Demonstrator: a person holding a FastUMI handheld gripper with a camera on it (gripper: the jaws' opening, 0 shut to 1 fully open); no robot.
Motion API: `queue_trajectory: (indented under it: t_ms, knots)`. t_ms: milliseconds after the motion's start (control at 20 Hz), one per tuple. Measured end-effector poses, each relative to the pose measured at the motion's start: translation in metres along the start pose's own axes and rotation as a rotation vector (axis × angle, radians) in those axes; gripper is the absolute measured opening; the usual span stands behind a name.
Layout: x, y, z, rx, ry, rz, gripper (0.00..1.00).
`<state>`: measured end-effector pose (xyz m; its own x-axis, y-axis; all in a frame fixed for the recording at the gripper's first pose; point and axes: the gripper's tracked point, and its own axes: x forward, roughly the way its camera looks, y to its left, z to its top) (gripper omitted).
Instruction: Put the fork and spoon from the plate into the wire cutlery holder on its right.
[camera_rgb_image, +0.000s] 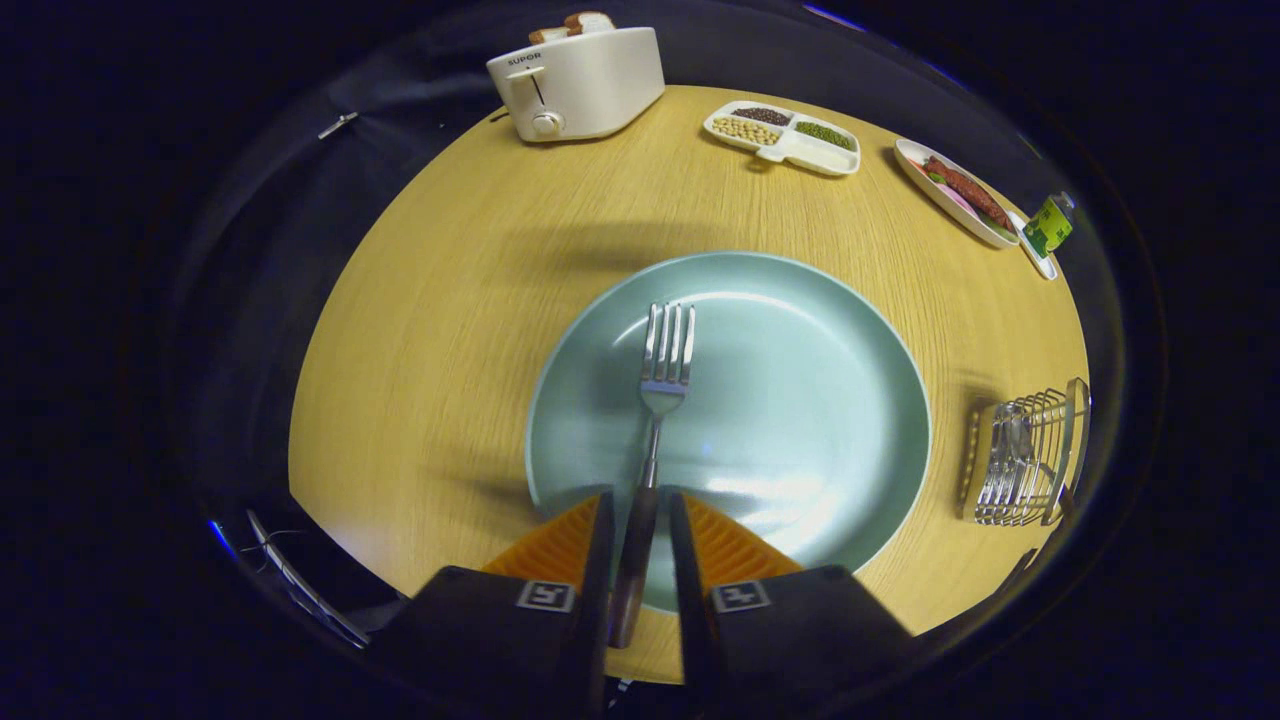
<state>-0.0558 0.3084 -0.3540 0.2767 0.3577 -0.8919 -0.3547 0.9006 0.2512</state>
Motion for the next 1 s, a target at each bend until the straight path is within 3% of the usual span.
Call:
queue_trajectory:
  t_ms: [50,150,550,750,1000]
  knots:
    - [0.004,-0.001,0.004,0.008,-0.012,0.001,0.15]
    - [-0.002,-0.001,0.009,-0.001,-0.021,0.005,0.10]
    - [-0.084,-0.026,0.026,-0.045,-0.062,0.131,0.08]
    - [-0.149,-0.097,0.026,-0.174,-0.026,0.117,0.08]
    - [-0.197,-0.188,0.007,-0.227,0.147,0.098,0.08]
